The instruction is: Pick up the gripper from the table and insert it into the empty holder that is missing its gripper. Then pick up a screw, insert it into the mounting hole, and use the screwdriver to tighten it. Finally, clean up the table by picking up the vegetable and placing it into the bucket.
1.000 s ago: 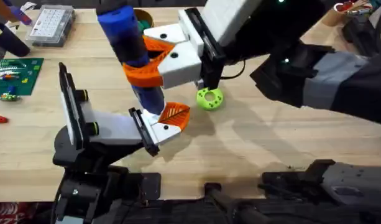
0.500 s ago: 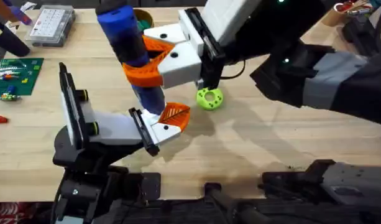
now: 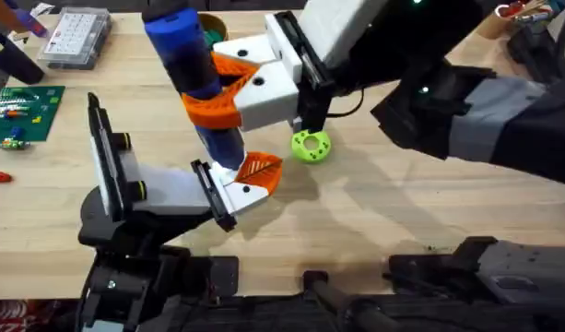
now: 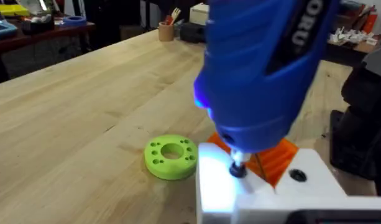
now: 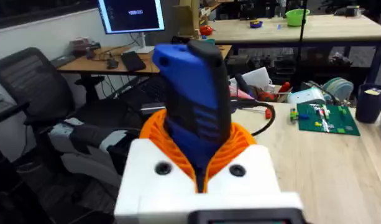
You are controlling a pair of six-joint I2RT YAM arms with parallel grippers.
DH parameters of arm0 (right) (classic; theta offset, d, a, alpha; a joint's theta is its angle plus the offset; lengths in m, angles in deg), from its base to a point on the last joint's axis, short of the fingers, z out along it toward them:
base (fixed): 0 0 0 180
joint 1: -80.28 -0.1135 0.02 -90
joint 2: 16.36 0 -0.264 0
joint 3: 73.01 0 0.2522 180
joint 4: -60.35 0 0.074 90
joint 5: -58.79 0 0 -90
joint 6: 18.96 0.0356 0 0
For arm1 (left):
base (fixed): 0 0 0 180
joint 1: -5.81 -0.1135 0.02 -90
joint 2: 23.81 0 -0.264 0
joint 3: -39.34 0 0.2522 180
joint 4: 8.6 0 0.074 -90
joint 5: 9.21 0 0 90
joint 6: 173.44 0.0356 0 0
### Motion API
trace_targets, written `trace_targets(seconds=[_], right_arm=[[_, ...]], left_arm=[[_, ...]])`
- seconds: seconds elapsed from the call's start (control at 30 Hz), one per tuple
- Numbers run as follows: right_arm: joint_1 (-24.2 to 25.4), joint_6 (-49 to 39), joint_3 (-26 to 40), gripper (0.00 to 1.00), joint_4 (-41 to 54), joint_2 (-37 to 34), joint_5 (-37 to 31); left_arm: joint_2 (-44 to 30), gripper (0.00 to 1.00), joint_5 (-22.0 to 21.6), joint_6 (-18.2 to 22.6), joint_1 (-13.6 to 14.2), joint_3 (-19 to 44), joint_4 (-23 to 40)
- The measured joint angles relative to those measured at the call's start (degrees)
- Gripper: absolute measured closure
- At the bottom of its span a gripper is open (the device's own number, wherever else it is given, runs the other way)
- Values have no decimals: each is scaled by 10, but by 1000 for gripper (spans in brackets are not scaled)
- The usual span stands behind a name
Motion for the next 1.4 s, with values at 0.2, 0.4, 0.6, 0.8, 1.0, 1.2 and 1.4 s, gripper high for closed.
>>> trace_targets(seconds=[0.2,0.4,0.6,0.8,1.0,1.2,1.4], right_arm=[[0,0,0,960,3,0,-4],[0,0,0,961,5,0,-21],[0,2,0,961,14,0,-30],[0,7,0,961,17,0,-21],[0,11,0,960,16,0,-16],[0,1,0,961,16,0,-7],[0,-16,0,962,17,0,1]], left_arm=[[0,984,0,0,0,0,0],[0,984,0,0,0,0,0],[0,984,0,0,0,0,0],[0,984,0,0,0,0,0],[0,984,1,0,0,0,0],[0,984,1,0,0,0,0],[0,984,1,0,0,0,0]])
